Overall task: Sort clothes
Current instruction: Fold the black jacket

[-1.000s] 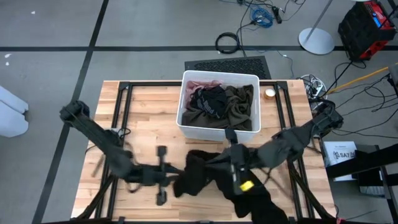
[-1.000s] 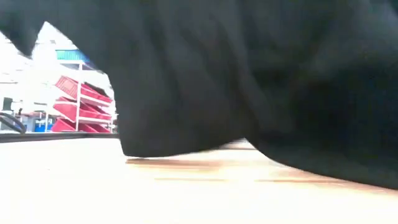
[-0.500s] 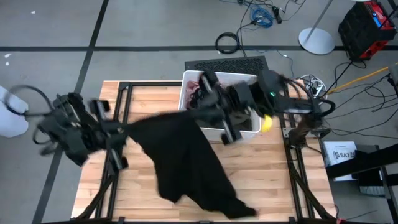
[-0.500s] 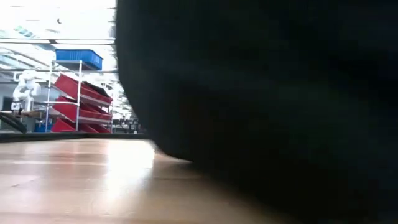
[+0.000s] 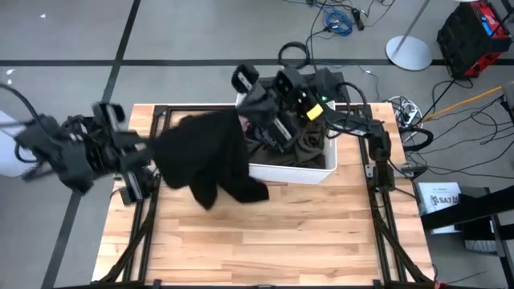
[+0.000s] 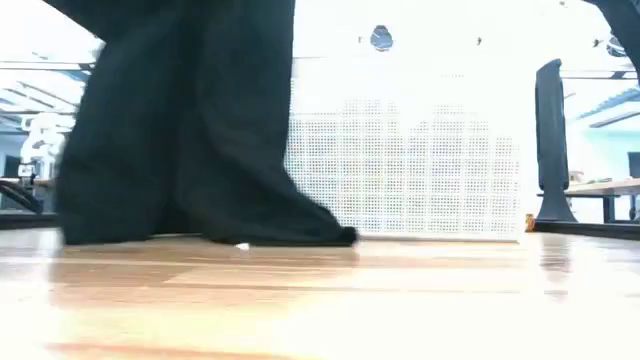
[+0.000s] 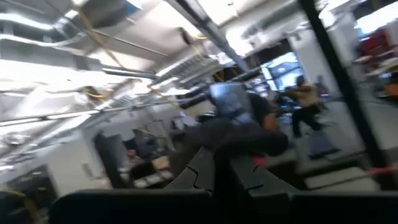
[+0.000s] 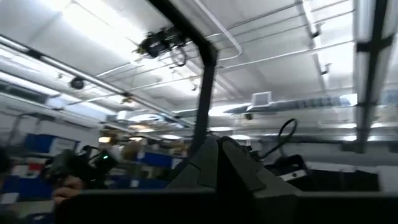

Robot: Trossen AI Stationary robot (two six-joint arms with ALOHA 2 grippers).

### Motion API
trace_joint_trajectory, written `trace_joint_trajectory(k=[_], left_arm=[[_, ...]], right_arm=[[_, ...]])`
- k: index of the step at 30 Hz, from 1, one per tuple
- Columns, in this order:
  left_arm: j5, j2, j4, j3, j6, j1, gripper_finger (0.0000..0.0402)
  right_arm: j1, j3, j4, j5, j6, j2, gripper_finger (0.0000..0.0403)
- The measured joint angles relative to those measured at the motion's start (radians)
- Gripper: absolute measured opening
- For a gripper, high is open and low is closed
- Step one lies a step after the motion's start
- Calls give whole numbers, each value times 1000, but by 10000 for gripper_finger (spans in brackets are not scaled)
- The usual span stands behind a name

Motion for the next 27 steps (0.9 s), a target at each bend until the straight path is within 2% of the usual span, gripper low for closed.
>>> trace_joint_trajectory(k=[4,7,9,12,15,19,22,25,27], left_arm=[[54,72,-26,-15,-131,11,10],[68,153,-16,-17,-176,12,10],[68,204,-6,-18,-195,10,10],[69,271,19,-13,-228,2,10],[70,337,64,-11,-287,-9,10],[81,433,121,-11,-337,-32,10],[88,493,189,-11,-345,-48,10],[60,517,232,-12,-342,-56,10],[-13,516,226,-12,-337,-56,10]], right_arm=[[69,0,-148,-21,-39,-78,0],[158,1,-456,26,-194,-175,0],[258,1,-726,186,-390,-247,0],[465,1,-1006,535,-597,-328,0],[679,2,-1171,852,-596,-348,0],[893,2,-1328,1241,-439,-271,0],[974,-1,-1358,1417,-364,-178,0],[988,-1,-1363,1481,-357,-122,0],[960,1,-1419,1505,-333,-101,0]])
